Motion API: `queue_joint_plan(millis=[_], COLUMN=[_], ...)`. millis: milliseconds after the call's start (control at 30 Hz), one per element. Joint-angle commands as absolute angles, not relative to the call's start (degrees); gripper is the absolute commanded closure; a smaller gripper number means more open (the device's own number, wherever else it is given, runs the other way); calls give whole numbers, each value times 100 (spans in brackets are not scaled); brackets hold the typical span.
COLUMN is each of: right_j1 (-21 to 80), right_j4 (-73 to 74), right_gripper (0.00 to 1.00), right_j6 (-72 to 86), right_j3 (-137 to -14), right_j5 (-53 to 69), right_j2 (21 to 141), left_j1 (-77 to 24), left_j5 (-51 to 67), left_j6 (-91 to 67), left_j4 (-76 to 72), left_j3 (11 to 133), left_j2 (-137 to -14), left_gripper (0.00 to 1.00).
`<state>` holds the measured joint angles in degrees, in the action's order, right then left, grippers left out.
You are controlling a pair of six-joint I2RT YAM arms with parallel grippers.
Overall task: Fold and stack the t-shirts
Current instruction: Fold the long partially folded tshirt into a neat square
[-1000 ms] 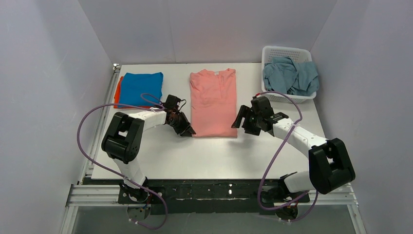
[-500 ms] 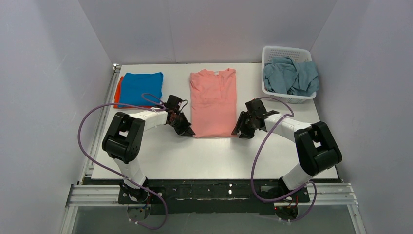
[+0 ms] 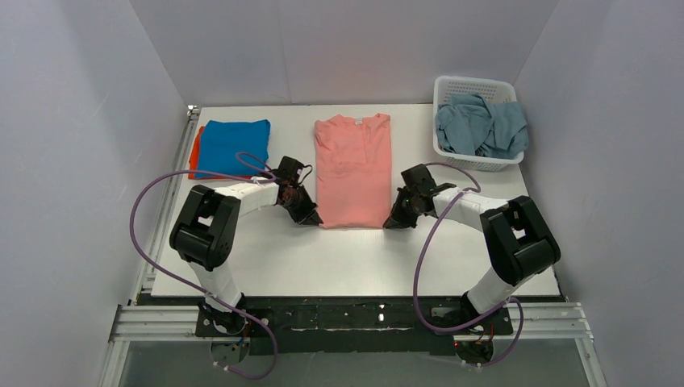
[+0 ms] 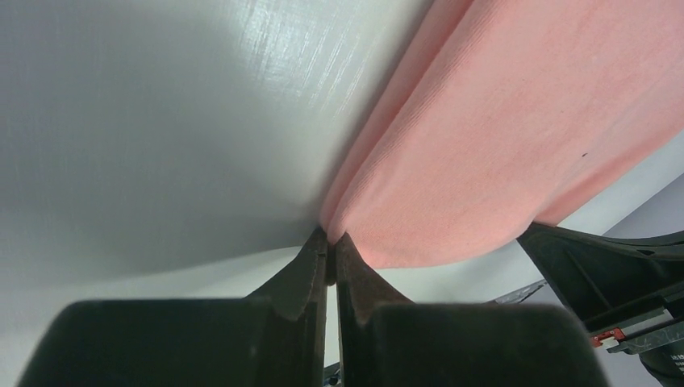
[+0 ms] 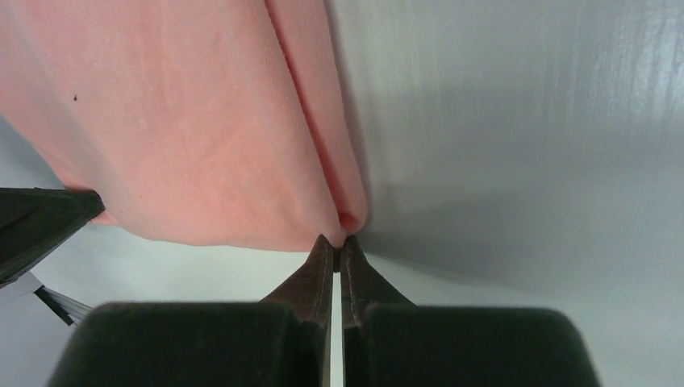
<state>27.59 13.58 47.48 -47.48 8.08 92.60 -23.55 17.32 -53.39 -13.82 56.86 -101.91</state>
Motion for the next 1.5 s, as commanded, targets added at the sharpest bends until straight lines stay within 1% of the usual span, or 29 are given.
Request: queue_joint_plan(millis=[0, 133, 267, 400, 533, 633, 733, 800, 867, 967, 1067, 1267, 1367, 1467], right_j1=[2831, 3041, 3277, 3801, 4160, 4345, 4457, 4465, 4458, 4373, 4198, 3480, 3161, 2976], right_j4=[1535, 1889, 2271, 3139, 3655, 4166, 4641, 4692, 4687, 4840, 4722, 4583, 4510, 4600], right_gripper=[99, 99, 99, 99, 99, 99, 99, 99, 99, 99, 99, 99, 99, 99], right_j6=[4523, 4168, 4186, 4350, 4815, 5025, 5018, 5002, 5053, 5048, 4892, 4332, 4169, 4133], right_j3=[-5006, -4911, -4415, -4078, -3753, -3881, -4311, -4507, -4614, -4806, -5016, -5732, -6019, -6321], right_j5=[813, 961, 1618, 1921, 2557, 2811, 2966, 3040, 2799, 2274, 2050, 1773, 1763, 1413], right_j2=[9391, 9026, 8096, 7000, 5877, 5147, 4669, 4480, 4367, 4530, 4820, 5417, 5744, 5985], left_j1=[-2401, -2539, -2910, -3524, -3979, -4072, -4117, -4123, -4129, -4122, -4099, -3961, -3700, -3338], left_j5=[1188, 818, 823, 482, 316, 527, 1007, 1162, 1158, 635, 216, -507, -602, -311], left_j6=[-5154, -4906, -4818, -5034, -5392, -5485, -5548, -5567, -5517, -5361, -5149, -4807, -4621, -4504], left_j4=[-159, 272, 769, 1584, 2596, 3231, 3381, 3432, 3433, 3303, 3263, 3043, 3102, 2929], left_j3=[5502, 5240, 4840, 4372, 4033, 4004, 4089, 4264, 4481, 4676, 4999, 5819, 6275, 6602], left_j2=[-10394, -9820, -8985, -7642, -5919, -4940, -4405, -4319, -4314, -4374, -4870, -5683, -6069, -6541], left_gripper=[100, 100, 100, 100, 100, 100, 100, 100, 100, 100, 100, 100, 100, 100])
